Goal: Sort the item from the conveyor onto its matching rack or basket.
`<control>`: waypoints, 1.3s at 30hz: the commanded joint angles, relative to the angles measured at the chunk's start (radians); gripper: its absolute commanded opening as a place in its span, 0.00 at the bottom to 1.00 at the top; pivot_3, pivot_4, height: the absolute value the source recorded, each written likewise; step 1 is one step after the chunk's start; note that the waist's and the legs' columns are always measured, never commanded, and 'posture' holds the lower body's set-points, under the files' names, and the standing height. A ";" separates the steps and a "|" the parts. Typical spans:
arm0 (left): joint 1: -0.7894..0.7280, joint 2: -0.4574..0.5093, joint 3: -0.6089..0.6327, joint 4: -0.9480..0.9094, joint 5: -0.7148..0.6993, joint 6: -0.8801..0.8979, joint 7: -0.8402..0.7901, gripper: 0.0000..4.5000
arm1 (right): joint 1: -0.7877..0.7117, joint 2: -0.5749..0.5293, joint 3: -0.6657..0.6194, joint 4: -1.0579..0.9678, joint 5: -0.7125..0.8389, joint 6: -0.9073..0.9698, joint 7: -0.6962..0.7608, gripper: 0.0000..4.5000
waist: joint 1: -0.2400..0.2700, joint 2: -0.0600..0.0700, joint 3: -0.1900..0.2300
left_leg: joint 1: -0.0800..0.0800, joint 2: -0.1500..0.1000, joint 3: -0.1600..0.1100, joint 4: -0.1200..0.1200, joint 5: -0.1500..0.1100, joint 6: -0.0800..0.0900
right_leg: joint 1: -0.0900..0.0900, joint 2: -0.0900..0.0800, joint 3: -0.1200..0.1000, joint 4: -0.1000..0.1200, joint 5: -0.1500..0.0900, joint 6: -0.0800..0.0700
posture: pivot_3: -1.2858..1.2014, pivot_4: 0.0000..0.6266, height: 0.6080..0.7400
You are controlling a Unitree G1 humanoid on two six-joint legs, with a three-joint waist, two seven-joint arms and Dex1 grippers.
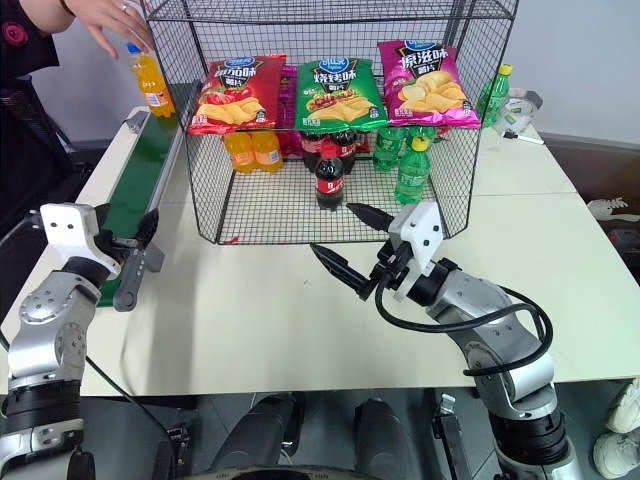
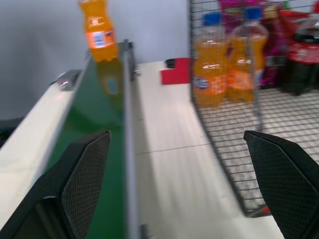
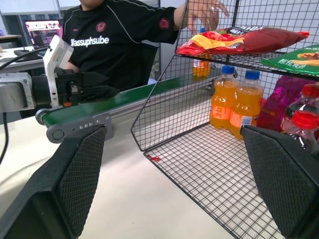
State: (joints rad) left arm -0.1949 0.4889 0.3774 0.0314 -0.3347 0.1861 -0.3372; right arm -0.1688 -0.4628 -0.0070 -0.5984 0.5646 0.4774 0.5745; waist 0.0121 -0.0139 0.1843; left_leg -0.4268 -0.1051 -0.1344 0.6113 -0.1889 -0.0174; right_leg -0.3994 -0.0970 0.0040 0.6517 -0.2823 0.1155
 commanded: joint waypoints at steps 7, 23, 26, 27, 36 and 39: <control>-0.019 -0.011 0.037 0.001 -0.012 -0.013 0.044 0.99 | 0.028 0.014 -0.001 -0.052 0.011 -0.011 -0.033 1.00 | 0.000 0.000 0.000 | 0.000 0.000 0.000 0.000 0.000 0.000 | 0.001 0.000 0.000 0.000 0.000 0.000 | 0.52 0.24 1.00; -0.047 0.024 0.100 0.074 -0.018 -0.040 0.090 0.99 | 0.095 0.029 0.028 -0.084 0.012 -0.018 -0.039 1.00 | 0.001 0.000 0.000 | 0.000 0.000 0.000 0.000 0.000 0.000 | 0.000 0.000 0.000 0.000 0.000 0.000 | 0.52 0.24 1.00; -0.053 0.029 0.104 0.088 -0.018 -0.046 0.085 0.99 | 0.098 0.028 0.027 -0.085 0.011 -0.023 -0.039 1.00 | 0.001 0.000 0.000 | 0.000 0.000 0.000 0.000 0.000 0.000 | 0.000 0.000 0.000 0.000 0.000 0.000 | 0.52 0.24 1.00; -0.057 0.029 0.107 0.095 -0.016 -0.051 0.087 0.99 | 0.101 0.028 0.027 -0.087 0.011 -0.024 -0.039 1.00 | 0.000 0.000 0.000 | 0.000 0.000 0.000 0.000 0.000 0.000 | 0.000 0.000 0.000 0.000 0.000 0.000 | 0.52 0.24 1.00; -0.064 0.021 0.109 0.116 0.003 -0.124 0.105 0.99 | 0.115 0.032 0.028 -0.088 0.023 -0.023 -0.036 1.00 | 0.000 -0.001 0.000 | 0.000 0.000 0.000 0.000 0.000 0.000 | 0.000 0.000 0.000 0.000 0.000 0.000 | 0.52 0.24 1.00; -0.065 0.023 0.108 0.121 0.006 -0.134 0.109 0.99 | 0.109 0.033 0.029 -0.083 0.022 -0.022 -0.039 1.00 | 0.000 -0.001 0.000 | 0.000 0.000 0.000 0.000 0.000 0.000 | 0.000 0.000 0.000 0.000 0.000 0.000 | 0.52 0.24 1.00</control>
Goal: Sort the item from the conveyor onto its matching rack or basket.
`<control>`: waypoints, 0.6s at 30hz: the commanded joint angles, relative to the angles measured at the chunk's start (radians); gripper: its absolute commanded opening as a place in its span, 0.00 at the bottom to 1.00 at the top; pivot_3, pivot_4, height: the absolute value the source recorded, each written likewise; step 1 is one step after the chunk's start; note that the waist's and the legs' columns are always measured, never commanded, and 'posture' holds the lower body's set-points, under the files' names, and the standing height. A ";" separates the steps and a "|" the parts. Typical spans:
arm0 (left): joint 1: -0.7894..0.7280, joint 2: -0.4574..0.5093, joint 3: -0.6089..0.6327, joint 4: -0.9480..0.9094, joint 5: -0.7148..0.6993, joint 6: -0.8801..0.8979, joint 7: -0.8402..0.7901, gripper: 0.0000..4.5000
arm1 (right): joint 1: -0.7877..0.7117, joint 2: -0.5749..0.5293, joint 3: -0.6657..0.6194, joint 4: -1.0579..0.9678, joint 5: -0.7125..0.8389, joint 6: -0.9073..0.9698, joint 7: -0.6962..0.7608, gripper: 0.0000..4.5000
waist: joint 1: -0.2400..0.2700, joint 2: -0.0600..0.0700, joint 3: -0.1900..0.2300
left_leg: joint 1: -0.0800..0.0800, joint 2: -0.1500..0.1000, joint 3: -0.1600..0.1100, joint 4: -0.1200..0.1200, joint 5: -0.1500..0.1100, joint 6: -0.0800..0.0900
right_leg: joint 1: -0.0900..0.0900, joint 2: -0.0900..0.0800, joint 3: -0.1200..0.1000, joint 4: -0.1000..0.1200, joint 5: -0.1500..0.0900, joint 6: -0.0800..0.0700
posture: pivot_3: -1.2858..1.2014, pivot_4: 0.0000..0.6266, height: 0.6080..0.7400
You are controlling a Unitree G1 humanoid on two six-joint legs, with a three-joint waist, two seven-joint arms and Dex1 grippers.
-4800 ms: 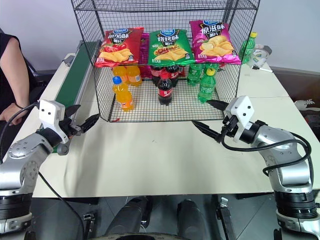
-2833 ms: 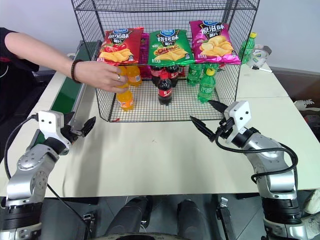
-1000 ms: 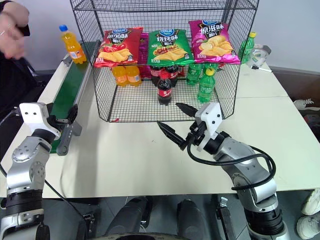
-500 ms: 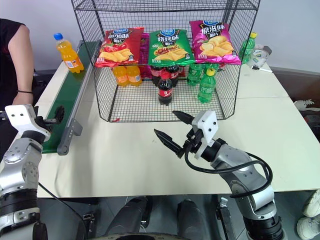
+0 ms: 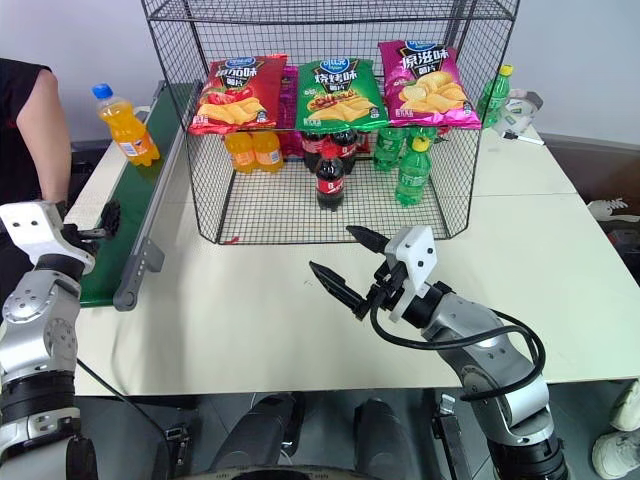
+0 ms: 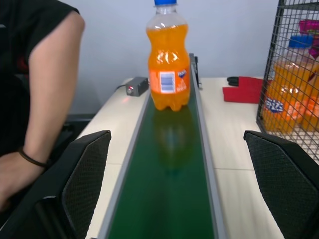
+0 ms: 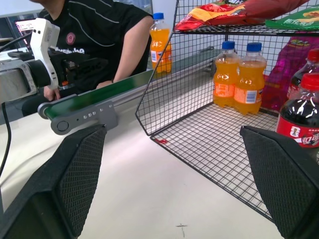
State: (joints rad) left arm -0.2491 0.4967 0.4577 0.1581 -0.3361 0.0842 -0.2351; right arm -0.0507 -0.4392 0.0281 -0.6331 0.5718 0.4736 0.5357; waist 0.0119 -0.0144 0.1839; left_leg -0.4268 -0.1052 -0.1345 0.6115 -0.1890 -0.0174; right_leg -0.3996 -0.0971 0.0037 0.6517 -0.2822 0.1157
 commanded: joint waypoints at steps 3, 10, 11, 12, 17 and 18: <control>-0.012 0.021 0.031 0.004 0.007 -0.039 0.006 0.99 | -0.012 0.007 -0.005 -0.046 0.012 -0.018 0.000 1.00 | 0.000 0.000 0.000 | 0.000 0.000 0.000 0.000 0.000 0.000 | 0.000 0.000 0.000 0.000 0.000 0.000 | 0.52 0.24 1.00; -0.017 0.023 0.030 0.015 0.005 -0.055 0.006 0.99 | -0.015 0.008 -0.002 -0.033 0.010 -0.023 0.009 1.00 | 0.000 0.000 0.000 | 0.000 0.000 0.000 0.000 0.000 0.000 | 0.000 0.000 0.000 0.000 0.000 0.000 | 0.52 0.24 1.00; -0.017 0.024 0.030 0.016 0.005 -0.056 0.006 0.99 | -0.014 0.007 -0.003 -0.031 0.010 -0.025 0.012 1.00 | 0.000 0.000 0.000 | 0.000 0.000 0.000 0.000 0.000 0.000 | 0.000 0.000 0.000 0.000 0.000 0.000 | 0.52 0.24 1.00; -0.018 0.024 0.030 0.018 0.005 -0.058 0.006 0.99 | -0.015 0.007 -0.004 -0.029 0.010 -0.026 0.013 1.00 | 0.000 0.000 0.000 | 0.000 0.000 0.000 0.000 0.000 0.000 | 0.000 0.000 0.000 0.000 0.000 0.000 | 0.52 0.24 1.00; -0.023 0.026 0.029 0.024 0.007 -0.061 0.009 0.99 | -0.017 0.010 -0.004 -0.023 0.007 -0.029 0.019 1.00 | 0.000 0.000 0.000 | 0.000 0.000 0.000 0.000 0.000 0.000 | 0.000 0.000 0.000 0.000 0.000 0.000 | 0.52 0.24 1.00; -0.024 0.026 0.029 0.023 0.007 -0.061 0.009 0.99 | -0.017 0.011 -0.003 -0.025 0.007 -0.029 0.018 1.00 | 0.000 0.000 0.000 | 0.000 0.000 0.000 0.000 0.000 0.000 | 0.000 0.000 0.000 0.000 0.000 0.000 | 0.52 0.24 1.00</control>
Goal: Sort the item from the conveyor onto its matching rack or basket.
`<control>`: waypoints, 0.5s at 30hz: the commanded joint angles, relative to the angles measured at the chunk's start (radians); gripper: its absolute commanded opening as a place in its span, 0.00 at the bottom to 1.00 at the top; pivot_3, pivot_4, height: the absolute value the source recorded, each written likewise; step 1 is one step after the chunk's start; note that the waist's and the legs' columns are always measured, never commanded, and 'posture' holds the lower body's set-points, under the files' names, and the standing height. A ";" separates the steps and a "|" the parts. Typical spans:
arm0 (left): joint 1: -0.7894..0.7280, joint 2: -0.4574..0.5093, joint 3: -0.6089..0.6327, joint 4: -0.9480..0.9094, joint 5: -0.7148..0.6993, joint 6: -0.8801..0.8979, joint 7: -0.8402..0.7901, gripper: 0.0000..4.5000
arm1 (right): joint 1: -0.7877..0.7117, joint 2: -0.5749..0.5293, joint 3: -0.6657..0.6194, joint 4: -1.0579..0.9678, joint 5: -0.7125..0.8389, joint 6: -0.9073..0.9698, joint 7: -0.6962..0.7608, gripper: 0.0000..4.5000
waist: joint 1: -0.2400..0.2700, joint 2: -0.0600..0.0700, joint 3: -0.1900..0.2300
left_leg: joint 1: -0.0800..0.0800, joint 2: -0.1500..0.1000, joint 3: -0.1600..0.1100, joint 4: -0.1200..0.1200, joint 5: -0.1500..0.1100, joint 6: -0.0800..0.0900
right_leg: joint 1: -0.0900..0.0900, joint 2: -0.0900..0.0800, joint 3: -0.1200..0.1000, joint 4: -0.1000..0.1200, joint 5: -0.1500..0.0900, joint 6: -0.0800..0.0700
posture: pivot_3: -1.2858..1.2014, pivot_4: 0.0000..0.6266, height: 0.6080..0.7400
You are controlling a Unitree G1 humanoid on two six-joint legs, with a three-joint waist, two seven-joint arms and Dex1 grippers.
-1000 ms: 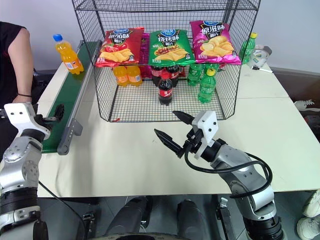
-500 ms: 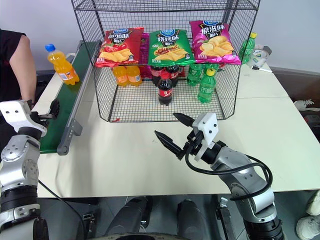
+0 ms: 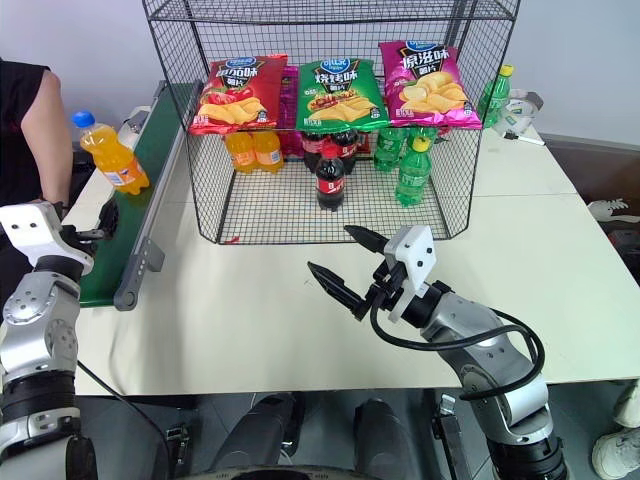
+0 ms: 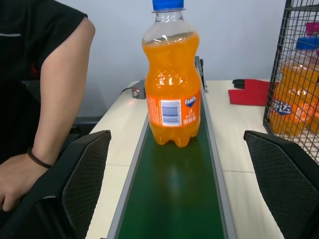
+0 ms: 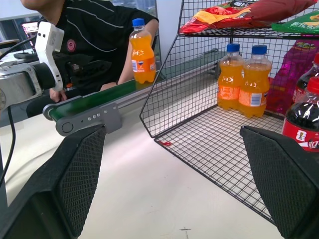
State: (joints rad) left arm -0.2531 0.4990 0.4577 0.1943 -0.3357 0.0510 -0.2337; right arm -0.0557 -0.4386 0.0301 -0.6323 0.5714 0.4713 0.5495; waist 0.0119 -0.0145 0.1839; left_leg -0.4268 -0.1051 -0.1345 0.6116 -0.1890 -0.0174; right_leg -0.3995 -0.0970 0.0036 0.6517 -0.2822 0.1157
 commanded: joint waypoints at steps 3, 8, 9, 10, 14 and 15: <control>-0.021 0.025 0.029 -0.012 0.007 -0.027 0.007 0.99 | -0.016 0.014 0.000 -0.027 0.006 -0.024 0.002 1.00 | 0.000 0.000 0.000 | 0.000 0.000 0.000 0.000 0.000 0.000 | 0.000 0.000 0.000 0.000 0.000 0.000 | 0.52 0.24 1.00; -0.018 0.024 0.033 -0.021 0.004 -0.025 0.008 0.99 | -0.026 0.020 0.008 -0.027 0.005 -0.017 -0.003 1.00 | 0.000 0.000 0.000 | 0.000 0.000 0.000 0.000 0.000 0.000 | 0.000 0.000 0.000 0.000 0.000 0.000 | 0.52 0.24 1.00; -0.015 0.024 0.034 -0.024 0.003 -0.026 0.008 0.99 | -0.027 0.021 0.009 -0.027 0.006 -0.017 -0.003 1.00 | 0.000 0.000 0.000 | 0.000 0.000 0.000 0.000 0.000 0.000 | 0.000 0.000 0.000 0.000 0.000 0.000 | 0.52 0.24 1.00; -0.013 0.024 0.035 -0.026 0.003 -0.026 0.008 0.99 | -0.028 0.021 0.009 -0.027 0.005 -0.017 -0.003 1.00 | 0.000 0.000 0.000 | 0.000 0.000 0.000 0.000 0.000 0.000 | 0.000 0.000 0.000 0.000 0.000 0.000 | 0.52 0.24 1.00; -0.011 0.023 0.041 -0.027 0.004 -0.028 0.018 0.99 | -0.031 0.019 0.008 -0.016 0.006 -0.022 0.008 1.00 | 0.000 0.000 0.000 | 0.000 0.000 0.000 0.000 0.000 0.000 | 0.000 0.000 0.000 0.000 0.000 0.000 | 0.52 0.24 1.00; -0.012 0.023 0.042 -0.027 0.002 -0.027 0.019 0.99 | -0.031 0.018 0.007 -0.014 0.006 -0.023 0.010 1.00 | 0.000 0.000 0.000 | 0.000 0.000 0.000 0.000 0.000 0.000 | 0.000 0.000 0.000 0.000 0.000 0.000 | 0.52 0.24 1.00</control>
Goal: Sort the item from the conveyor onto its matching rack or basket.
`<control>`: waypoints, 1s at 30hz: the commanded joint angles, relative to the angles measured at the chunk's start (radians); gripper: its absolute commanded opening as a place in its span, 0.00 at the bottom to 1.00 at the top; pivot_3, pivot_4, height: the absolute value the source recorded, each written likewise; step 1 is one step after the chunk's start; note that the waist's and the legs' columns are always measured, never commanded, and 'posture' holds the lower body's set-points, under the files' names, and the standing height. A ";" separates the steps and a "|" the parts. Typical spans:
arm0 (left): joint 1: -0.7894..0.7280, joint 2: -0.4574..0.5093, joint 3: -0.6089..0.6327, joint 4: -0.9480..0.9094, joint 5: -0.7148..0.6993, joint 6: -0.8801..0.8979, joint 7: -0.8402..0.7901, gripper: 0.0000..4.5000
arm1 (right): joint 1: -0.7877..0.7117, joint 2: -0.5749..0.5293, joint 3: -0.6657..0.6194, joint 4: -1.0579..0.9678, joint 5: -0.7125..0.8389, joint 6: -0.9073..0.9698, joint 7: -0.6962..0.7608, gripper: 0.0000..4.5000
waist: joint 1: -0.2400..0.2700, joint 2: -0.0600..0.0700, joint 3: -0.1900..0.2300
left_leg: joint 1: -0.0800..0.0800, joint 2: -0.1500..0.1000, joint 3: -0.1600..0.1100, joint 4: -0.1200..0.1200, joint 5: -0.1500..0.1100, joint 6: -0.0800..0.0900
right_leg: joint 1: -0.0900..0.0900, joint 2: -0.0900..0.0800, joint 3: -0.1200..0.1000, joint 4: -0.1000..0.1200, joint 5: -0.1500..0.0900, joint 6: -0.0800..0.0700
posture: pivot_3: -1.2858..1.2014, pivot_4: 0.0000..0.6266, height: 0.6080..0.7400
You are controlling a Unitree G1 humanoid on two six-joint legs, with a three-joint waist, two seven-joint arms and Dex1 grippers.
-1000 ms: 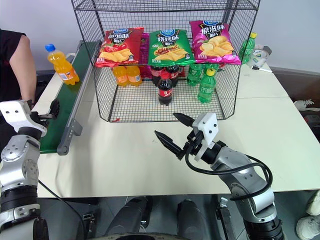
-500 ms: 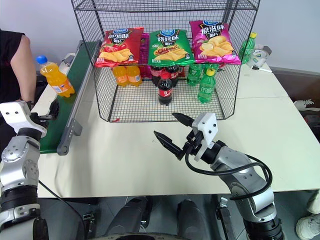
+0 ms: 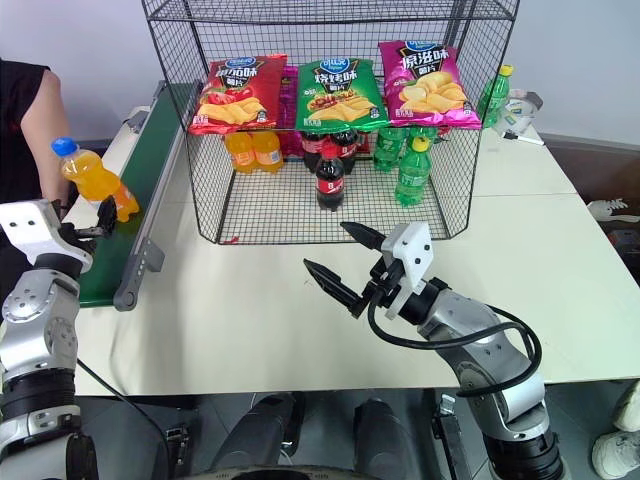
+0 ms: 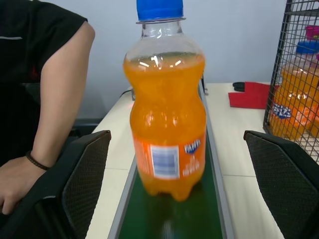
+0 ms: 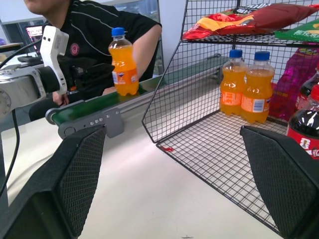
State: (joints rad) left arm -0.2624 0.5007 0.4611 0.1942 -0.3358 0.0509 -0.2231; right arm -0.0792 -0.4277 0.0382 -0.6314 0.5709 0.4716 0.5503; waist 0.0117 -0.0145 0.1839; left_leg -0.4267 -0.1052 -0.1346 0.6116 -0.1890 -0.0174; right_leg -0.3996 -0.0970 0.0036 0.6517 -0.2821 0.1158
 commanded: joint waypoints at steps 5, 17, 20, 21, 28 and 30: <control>-0.006 0.021 0.040 -0.027 -0.001 -0.025 0.012 0.99 | -0.004 0.009 -0.004 -0.004 0.009 -0.031 0.024 1.00 | 0.000 0.000 0.000 | 0.000 0.000 0.000 0.000 0.000 0.000 | 0.000 0.000 0.000 0.000 0.000 0.000 | 0.52 0.24 1.00; 0.004 0.022 0.047 -0.042 -0.004 -0.019 0.013 0.60 | 0.001 0.012 -0.001 -0.011 0.011 -0.029 0.031 1.00 | 0.000 0.000 0.000 | 0.000 0.000 0.000 0.000 0.000 0.000 | 0.000 0.000 0.000 0.000 0.000 0.000 | 0.52 0.24 1.00; 0.012 0.018 0.057 -0.078 -0.026 -0.016 -0.004 0.54 | -0.001 0.011 -0.001 -0.010 0.011 -0.028 0.033 1.00 | 0.000 0.000 0.000 | 0.000 0.000 0.000 0.000 0.000 0.000 | 0.000 0.000 0.000 0.000 0.000 0.000 | 0.52 0.24 1.00; 0.014 0.016 0.061 -0.092 -0.037 -0.016 -0.010 0.54 | -0.001 0.011 -0.002 -0.010 0.011 -0.028 0.033 1.00 | 0.000 0.000 0.000 | 0.000 0.000 0.000 0.000 0.000 0.000 | 0.000 0.000 0.000 0.000 0.000 0.000 | 0.52 0.24 1.00; -0.016 0.051 0.020 -0.314 -0.215 0.113 -0.135 0.54 | -0.005 0.007 -0.011 -0.004 0.006 -0.027 0.029 1.00 | 0.002 -0.002 0.000 | 0.000 0.000 -0.001 0.001 0.000 0.000 | 0.000 0.000 0.000 0.000 0.000 0.000 | 0.52 0.24 1.00; -0.010 0.056 -0.028 -0.385 -0.265 0.184 -0.189 0.54 | 0.000 0.005 -0.014 -0.004 0.009 -0.029 0.033 1.00 | 0.000 -0.002 0.000 | -0.001 0.000 -0.001 0.001 0.000 0.000 | 0.000 0.000 -0.001 0.000 0.000 0.000 | 0.52 0.24 1.00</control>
State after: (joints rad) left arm -0.2538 0.5444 0.4543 -0.1036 -0.5529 0.2124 -0.3726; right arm -0.0779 -0.4222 0.0360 -0.6200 0.5705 0.4613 0.5783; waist 0.0120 -0.0166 0.1842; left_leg -0.4272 -0.1052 -0.1353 0.6119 -0.1890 -0.0174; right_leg -0.3992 -0.0971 0.0031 0.6513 -0.2822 0.1155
